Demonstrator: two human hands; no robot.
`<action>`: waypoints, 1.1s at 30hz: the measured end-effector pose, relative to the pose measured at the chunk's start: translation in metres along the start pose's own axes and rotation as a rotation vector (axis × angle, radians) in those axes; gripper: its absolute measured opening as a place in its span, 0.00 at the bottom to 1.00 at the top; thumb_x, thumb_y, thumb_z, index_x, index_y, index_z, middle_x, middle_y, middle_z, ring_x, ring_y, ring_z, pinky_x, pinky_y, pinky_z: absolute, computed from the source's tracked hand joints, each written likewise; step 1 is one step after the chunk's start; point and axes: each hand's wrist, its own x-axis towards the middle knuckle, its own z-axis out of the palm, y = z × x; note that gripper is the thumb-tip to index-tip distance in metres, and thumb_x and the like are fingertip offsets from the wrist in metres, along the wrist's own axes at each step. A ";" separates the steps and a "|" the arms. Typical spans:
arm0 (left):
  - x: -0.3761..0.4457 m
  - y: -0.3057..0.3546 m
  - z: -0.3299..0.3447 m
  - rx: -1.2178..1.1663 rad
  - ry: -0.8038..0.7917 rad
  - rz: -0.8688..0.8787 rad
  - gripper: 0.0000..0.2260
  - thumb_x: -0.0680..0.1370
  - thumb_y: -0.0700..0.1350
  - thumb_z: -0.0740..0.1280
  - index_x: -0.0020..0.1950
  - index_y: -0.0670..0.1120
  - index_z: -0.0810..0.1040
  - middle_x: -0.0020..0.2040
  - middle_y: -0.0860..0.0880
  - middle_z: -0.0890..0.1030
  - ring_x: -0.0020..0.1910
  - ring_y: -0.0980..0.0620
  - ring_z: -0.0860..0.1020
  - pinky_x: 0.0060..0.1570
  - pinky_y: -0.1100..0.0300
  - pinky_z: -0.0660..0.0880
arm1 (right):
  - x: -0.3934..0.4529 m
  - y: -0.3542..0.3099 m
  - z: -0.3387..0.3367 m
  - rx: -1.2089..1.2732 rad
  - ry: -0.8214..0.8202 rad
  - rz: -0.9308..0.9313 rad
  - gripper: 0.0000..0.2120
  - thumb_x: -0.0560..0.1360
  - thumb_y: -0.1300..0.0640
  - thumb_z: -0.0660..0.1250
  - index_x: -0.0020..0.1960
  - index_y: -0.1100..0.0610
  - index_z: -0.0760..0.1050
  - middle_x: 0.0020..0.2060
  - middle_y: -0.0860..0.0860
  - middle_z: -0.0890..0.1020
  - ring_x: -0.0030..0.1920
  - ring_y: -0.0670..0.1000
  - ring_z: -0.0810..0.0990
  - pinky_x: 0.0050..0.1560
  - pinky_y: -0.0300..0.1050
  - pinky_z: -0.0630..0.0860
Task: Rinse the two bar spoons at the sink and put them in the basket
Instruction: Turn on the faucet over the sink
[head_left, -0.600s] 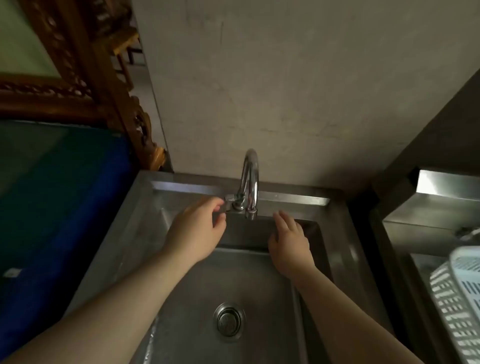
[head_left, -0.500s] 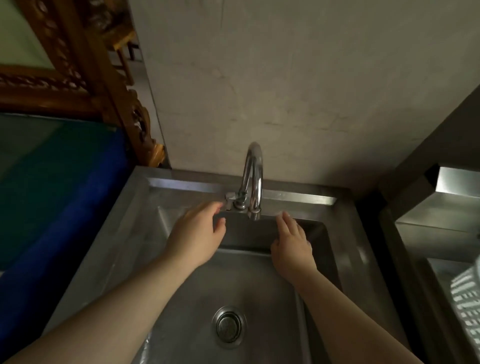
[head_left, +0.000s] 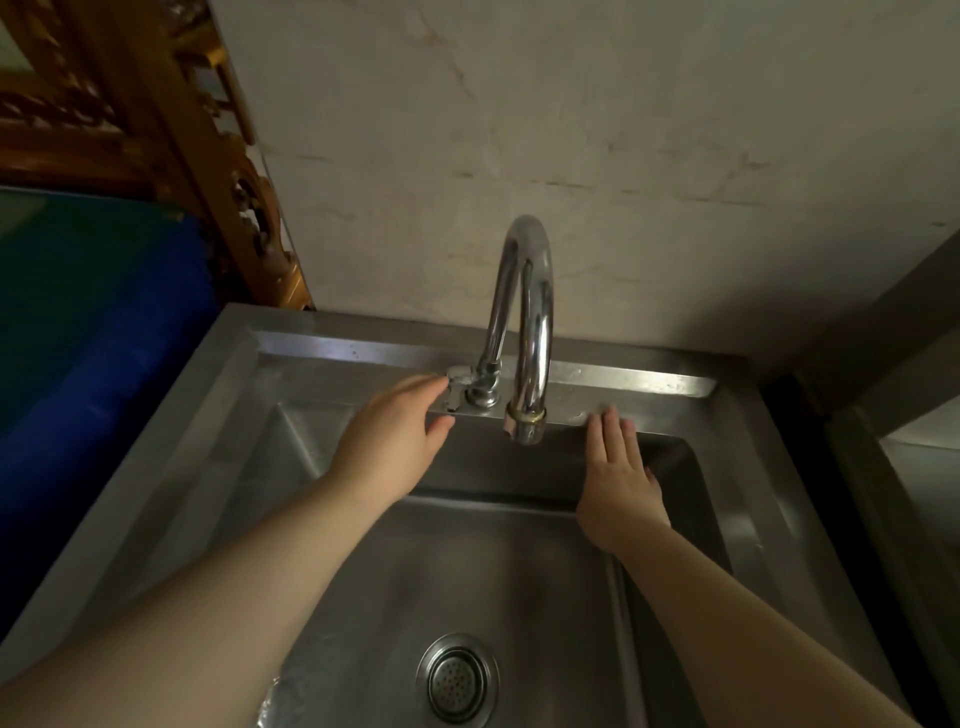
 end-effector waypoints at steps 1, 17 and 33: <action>0.004 0.000 0.003 -0.002 -0.018 0.023 0.22 0.78 0.45 0.68 0.73 0.46 0.72 0.72 0.48 0.74 0.69 0.48 0.73 0.67 0.56 0.68 | 0.000 0.001 0.002 0.011 0.004 -0.002 0.49 0.71 0.66 0.64 0.78 0.50 0.34 0.77 0.47 0.32 0.76 0.52 0.31 0.72 0.59 0.61; 0.033 -0.011 0.017 0.116 -0.091 0.161 0.15 0.79 0.42 0.66 0.65 0.43 0.79 0.70 0.49 0.75 0.64 0.48 0.77 0.61 0.51 0.74 | 0.000 -0.002 0.000 0.036 0.014 0.000 0.47 0.73 0.70 0.61 0.78 0.50 0.33 0.77 0.47 0.31 0.76 0.51 0.31 0.71 0.51 0.62; 0.038 -0.003 0.004 0.009 -0.036 0.158 0.09 0.80 0.40 0.63 0.51 0.41 0.82 0.47 0.42 0.83 0.46 0.41 0.80 0.44 0.50 0.76 | -0.001 -0.002 0.003 0.039 0.043 0.001 0.47 0.73 0.71 0.60 0.78 0.50 0.33 0.77 0.48 0.31 0.76 0.51 0.31 0.71 0.48 0.62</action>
